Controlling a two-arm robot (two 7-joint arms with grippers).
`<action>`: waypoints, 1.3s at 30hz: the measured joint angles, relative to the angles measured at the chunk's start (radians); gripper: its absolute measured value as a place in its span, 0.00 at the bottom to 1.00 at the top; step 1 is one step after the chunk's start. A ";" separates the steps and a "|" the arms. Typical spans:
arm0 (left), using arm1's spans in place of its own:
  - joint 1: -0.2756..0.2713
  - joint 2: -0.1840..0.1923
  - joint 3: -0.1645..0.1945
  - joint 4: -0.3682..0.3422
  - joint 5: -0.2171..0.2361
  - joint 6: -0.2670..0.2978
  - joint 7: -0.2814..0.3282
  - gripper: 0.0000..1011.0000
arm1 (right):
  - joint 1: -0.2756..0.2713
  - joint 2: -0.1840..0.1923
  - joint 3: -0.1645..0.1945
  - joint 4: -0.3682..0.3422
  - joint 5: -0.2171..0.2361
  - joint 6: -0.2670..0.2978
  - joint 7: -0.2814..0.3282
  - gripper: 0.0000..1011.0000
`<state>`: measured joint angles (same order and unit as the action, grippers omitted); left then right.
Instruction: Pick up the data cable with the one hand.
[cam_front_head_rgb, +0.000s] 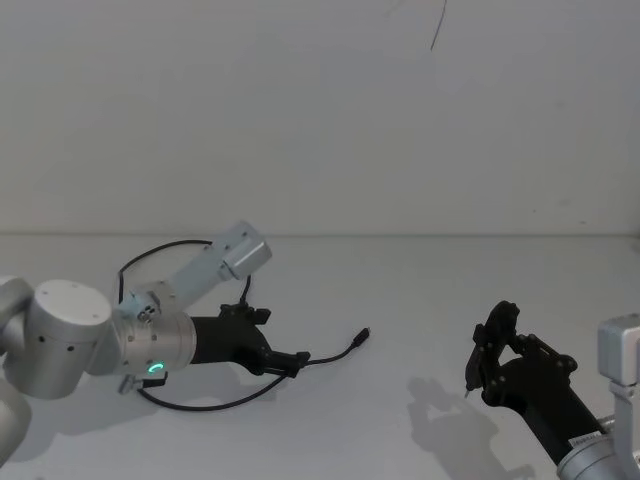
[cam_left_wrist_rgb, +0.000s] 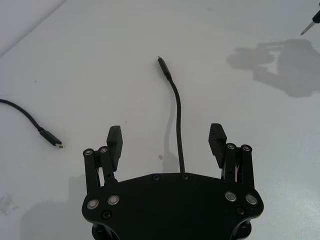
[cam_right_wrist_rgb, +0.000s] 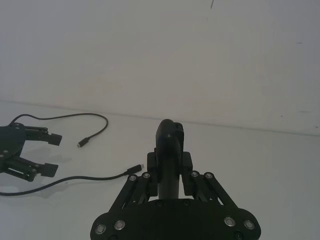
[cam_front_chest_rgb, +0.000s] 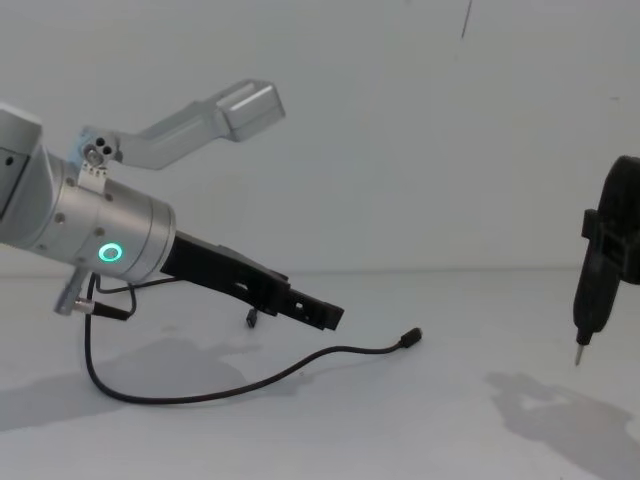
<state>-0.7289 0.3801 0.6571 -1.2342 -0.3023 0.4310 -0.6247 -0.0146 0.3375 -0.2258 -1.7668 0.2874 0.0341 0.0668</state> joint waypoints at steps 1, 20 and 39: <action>-0.006 -0.003 0.006 0.008 0.001 0.003 -0.005 0.99 | 0.000 0.000 0.000 0.000 0.000 0.000 0.000 0.26; -0.067 -0.058 0.043 0.128 0.007 0.032 -0.022 0.99 | 0.000 0.000 0.000 0.000 0.000 0.000 0.000 0.26; -0.110 -0.096 0.079 0.216 0.051 0.011 -0.039 0.99 | 0.000 0.000 0.000 0.000 0.000 0.000 0.000 0.26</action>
<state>-0.8388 0.2844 0.7357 -1.0183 -0.2511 0.4421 -0.6639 -0.0147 0.3375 -0.2258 -1.7668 0.2874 0.0341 0.0668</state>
